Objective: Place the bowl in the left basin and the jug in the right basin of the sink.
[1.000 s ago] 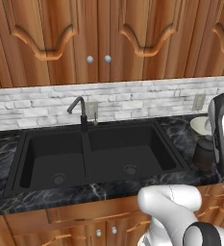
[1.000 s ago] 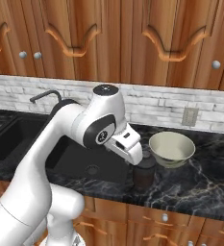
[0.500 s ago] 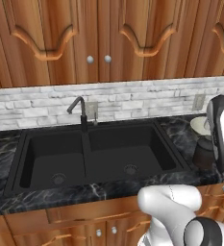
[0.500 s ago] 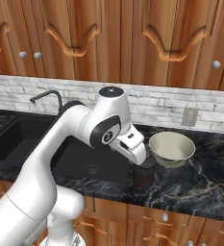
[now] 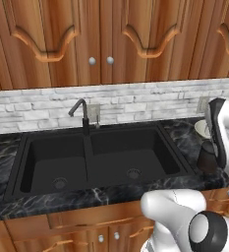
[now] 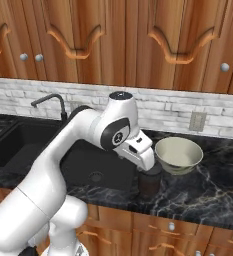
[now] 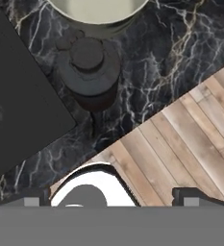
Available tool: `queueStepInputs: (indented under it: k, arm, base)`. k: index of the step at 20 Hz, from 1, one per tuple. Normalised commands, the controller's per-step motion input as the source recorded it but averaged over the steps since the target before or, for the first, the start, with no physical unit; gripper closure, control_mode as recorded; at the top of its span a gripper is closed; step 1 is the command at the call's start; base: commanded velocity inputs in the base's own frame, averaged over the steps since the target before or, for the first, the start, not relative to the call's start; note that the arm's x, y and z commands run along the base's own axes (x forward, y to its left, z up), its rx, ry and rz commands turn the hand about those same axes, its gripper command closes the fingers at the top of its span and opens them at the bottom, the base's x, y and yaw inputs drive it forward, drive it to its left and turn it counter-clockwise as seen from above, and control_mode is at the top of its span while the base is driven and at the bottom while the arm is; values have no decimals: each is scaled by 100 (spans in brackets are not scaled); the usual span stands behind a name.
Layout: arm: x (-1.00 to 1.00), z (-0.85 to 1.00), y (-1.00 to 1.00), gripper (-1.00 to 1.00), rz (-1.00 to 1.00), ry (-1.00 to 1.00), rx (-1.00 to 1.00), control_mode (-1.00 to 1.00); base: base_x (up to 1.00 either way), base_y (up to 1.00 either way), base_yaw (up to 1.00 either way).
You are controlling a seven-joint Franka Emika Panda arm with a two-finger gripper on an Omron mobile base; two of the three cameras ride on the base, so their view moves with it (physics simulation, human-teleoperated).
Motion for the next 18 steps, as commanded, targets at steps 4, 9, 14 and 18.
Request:
queueStepInputs:
  k: [4, 9, 14, 18]
  arm:
    - [20, -14, -18, -100, 0, 17, 0, -100]
    - [15, -8, -12, -100, 0, 7, 0, -100]
    - [1, -10, -11, -100, 0, -1, 0, -100]
    - [-5, -15, -10, -100, 0, -10, 3, -100]
  base:
    - [0, 0, 0]
    - [0, 0, 0]
    - [0, 0, 0]
    - [0, 0, 0]
